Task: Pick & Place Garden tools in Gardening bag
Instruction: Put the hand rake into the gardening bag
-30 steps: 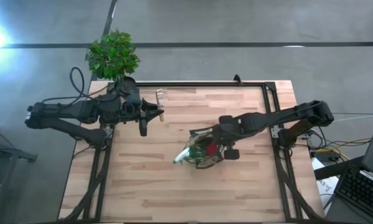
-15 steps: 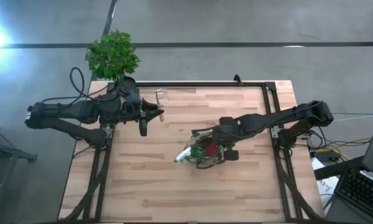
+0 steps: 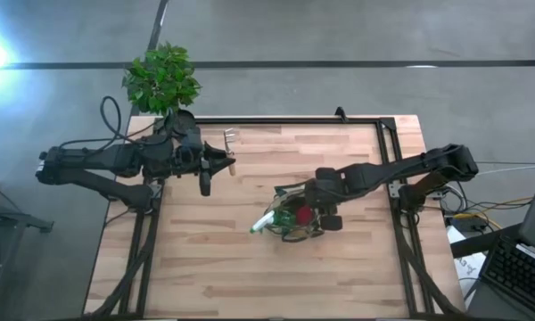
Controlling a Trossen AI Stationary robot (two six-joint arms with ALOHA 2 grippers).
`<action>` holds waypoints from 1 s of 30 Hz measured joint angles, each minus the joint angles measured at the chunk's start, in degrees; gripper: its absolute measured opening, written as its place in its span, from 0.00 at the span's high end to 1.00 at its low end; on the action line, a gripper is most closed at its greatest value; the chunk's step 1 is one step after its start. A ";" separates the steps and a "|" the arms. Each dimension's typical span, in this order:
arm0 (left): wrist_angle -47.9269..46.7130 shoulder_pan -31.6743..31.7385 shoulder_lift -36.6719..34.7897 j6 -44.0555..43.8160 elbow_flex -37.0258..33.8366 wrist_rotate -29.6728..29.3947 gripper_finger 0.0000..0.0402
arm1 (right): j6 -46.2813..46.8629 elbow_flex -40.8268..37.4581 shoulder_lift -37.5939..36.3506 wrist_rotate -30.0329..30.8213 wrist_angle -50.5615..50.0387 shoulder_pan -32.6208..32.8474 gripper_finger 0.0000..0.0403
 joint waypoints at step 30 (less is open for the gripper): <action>-1.98 -0.02 0.14 0.35 0.00 0.02 0.82 | 3.08 0.07 -11.27 0.22 -0.24 4.17 0.48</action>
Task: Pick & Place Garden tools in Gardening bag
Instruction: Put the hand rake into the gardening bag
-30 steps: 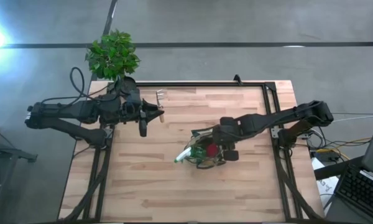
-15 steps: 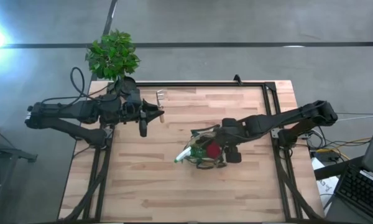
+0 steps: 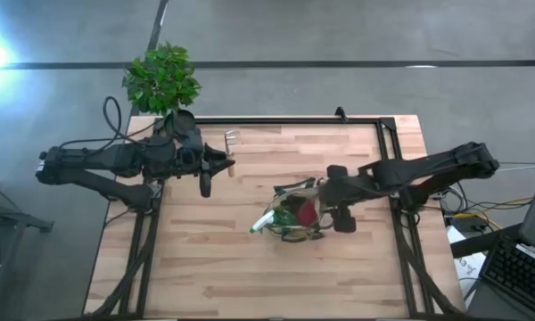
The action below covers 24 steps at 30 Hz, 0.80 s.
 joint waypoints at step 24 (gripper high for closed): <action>50.99 -6.06 0.49 3.55 -36.71 5.18 0.82 | 1.38 -1.79 -10.33 0.61 14.32 2.49 0.52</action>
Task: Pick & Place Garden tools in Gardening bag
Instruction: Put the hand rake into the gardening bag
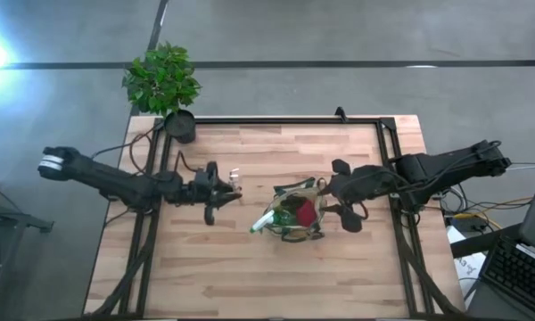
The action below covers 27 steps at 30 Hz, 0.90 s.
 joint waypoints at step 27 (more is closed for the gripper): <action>32.36 -4.07 31.82 -1.14 1.11 0.24 0.82 | -2.96 -0.47 0.40 0.05 3.79 -0.02 0.60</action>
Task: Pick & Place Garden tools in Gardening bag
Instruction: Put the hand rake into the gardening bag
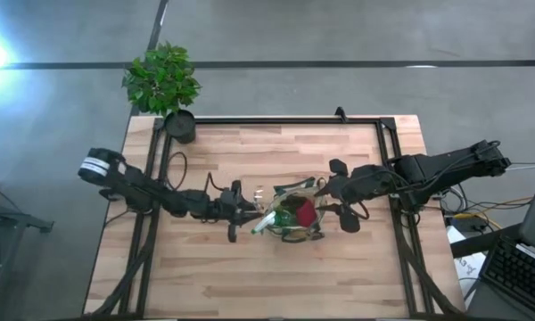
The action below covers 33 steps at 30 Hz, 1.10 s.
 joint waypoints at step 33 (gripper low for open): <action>7.48 -0.50 13.08 -3.42 1.14 -4.06 0.82 | 1.05 -1.78 0.00 -0.44 1.77 0.01 0.64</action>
